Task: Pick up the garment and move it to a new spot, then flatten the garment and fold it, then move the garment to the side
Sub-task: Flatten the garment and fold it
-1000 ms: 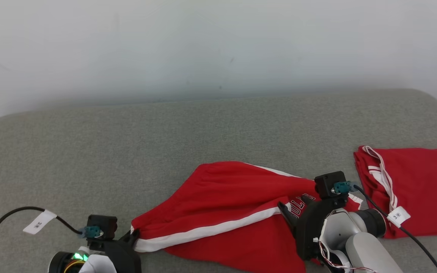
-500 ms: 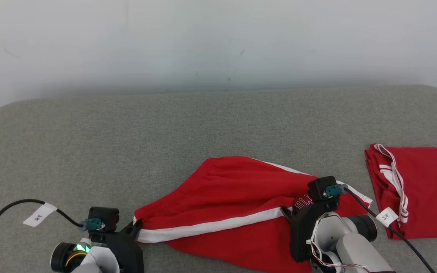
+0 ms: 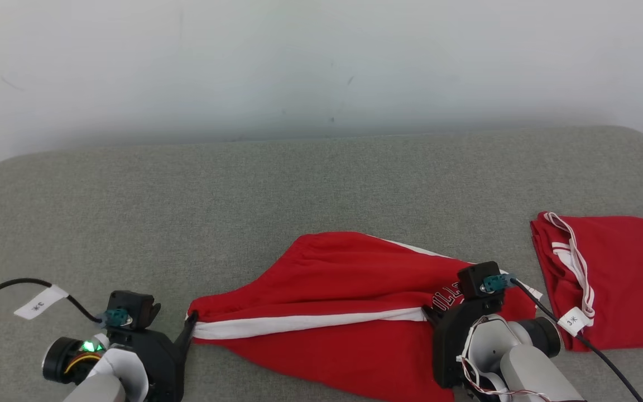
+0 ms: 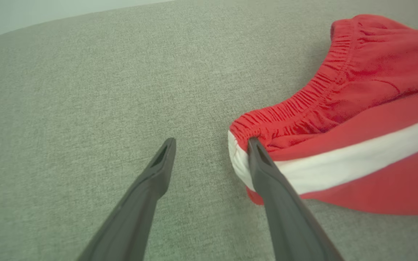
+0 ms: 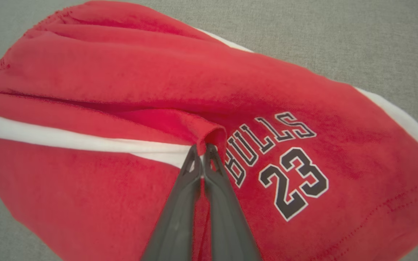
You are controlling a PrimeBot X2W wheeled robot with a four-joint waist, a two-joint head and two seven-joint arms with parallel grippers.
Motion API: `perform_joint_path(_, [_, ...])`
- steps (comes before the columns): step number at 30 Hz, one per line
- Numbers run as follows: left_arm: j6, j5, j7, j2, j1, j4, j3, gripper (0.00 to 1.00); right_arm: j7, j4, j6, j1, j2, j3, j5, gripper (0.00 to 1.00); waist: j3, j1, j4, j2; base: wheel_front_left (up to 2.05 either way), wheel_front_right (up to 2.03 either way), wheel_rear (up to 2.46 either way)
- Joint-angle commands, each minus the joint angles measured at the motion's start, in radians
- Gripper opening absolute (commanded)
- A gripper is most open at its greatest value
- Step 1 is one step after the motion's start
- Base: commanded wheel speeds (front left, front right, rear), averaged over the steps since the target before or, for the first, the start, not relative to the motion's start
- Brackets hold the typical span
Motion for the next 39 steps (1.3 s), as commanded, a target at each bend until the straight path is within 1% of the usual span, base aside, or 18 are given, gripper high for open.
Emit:
perform_joint_path(1, [-0.002, 0.007, 0.006, 0.014, -0.011, 0.009, -0.003, 1.0, -0.001, -0.005, -0.002, 0.009, -0.007, -0.001, -0.003, 0.0, 0.0, 0.0, -0.004, 0.0, 0.0, 0.0, 0.0])
perform_joint_path(6, [-0.035, 0.003, 0.008, 0.047, -0.023, 0.011, -0.019, 1.0, -0.003, -0.014, -0.002, 0.017, -0.032, -0.021, -0.028, 0.0, -0.004, 0.0, -0.016, 0.0, 0.0, 0.0, 0.0])
perform_joint_path(9, [-0.059, -0.02, -0.006, 0.05, -0.004, -0.022, -0.039, 1.0, -0.001, -0.021, -0.002, 0.025, -0.037, -0.036, -0.036, 0.0, -0.009, 0.0, -0.02, 0.0, 0.0, 0.0, 0.0])
perform_joint_path(12, [-0.068, -0.049, -0.013, 0.056, 0.023, -0.056, -0.065, 1.0, 0.0, -0.028, -0.002, 0.029, -0.043, -0.051, -0.04, 0.0, -0.015, 0.0, -0.021, 0.0, 0.0, 0.0, 0.0])
perform_joint_path(17, [-0.067, -0.096, -0.013, 0.081, 0.036, -0.108, -0.116, 1.0, 0.005, -0.038, -0.002, 0.037, -0.042, -0.06, -0.049, 0.0, -0.025, 0.0, -0.022, 0.0, 0.0, 0.0, 0.0])
perform_joint_path(20, [-0.068, -0.095, -0.025, 0.091, 0.018, -0.113, -0.138, 1.0, 0.007, -0.041, -0.002, 0.042, -0.044, -0.062, -0.051, 0.0, -0.03, 0.0, -0.021, 0.0, 0.0, 0.0, 0.0])
perform_joint_path(25, [-0.068, -0.087, -0.026, 0.081, -0.015, -0.077, -0.16, 1.0, 0.014, -0.048, -0.002, 0.046, -0.041, -0.056, -0.056, 0.0, -0.033, 0.0, -0.027, 0.0, 0.0, 0.0, 0.0])
perform_joint_path(29, [-0.068, -0.108, -0.004, 0.065, -0.038, -0.061, -0.192, 1.0, 0.018, -0.055, -0.002, 0.048, -0.034, -0.048, -0.051, 0.0, -0.031, 0.0, -0.038, 0.0, 0.0, 0.0, 0.0])
perform_joint_path(31, [-0.068, -0.129, 0.013, 0.066, -0.054, -0.062, -0.223, 1.0, 0.022, -0.062, -0.002, 0.046, -0.033, -0.046, -0.049, 0.0, -0.024, 0.0, -0.044, 0.0, 0.0, 0.0, 0.0])
perform_joint_path(36, [-0.068, -0.152, 0.018, 0.071, -0.082, -0.059, -0.241, 1.0, 0.021, -0.068, -0.002, 0.04, -0.037, -0.044, -0.048, 0.0, -0.013, 0.0, -0.05, 0.0, 0.0, 0.0, 0.0])
perform_joint_path(37, [-0.068, -0.164, 0.013, 0.076, -0.093, -0.058, -0.251, 0.98, 0.022, -0.07, -0.002, 0.036, -0.042, -0.046, -0.048, 0.0, -0.007, 0.0, -0.053, 0.0, 0.0, 0.0, 0.0])
perform_joint_path(38, [-0.068, -0.169, 0.015, 0.08, -0.096, -0.057, -0.257, 0.87, 0.021, -0.071, -0.002, 0.035, -0.043, -0.048, -0.048, 0.0, -0.005, 0.0, -0.054, 0.0, 0.0, 0.0, 0.0])
perform_joint_path(39, [-0.068, -0.18, 0.021, 0.084, -0.099, -0.055, -0.262, 0.69, 0.021, -0.071, -0.002, 0.034, -0.043, -0.049, -0.049, 0.0, -0.003, 0.0, -0.055, 0.0, 0.0, 0.0, 0.0])
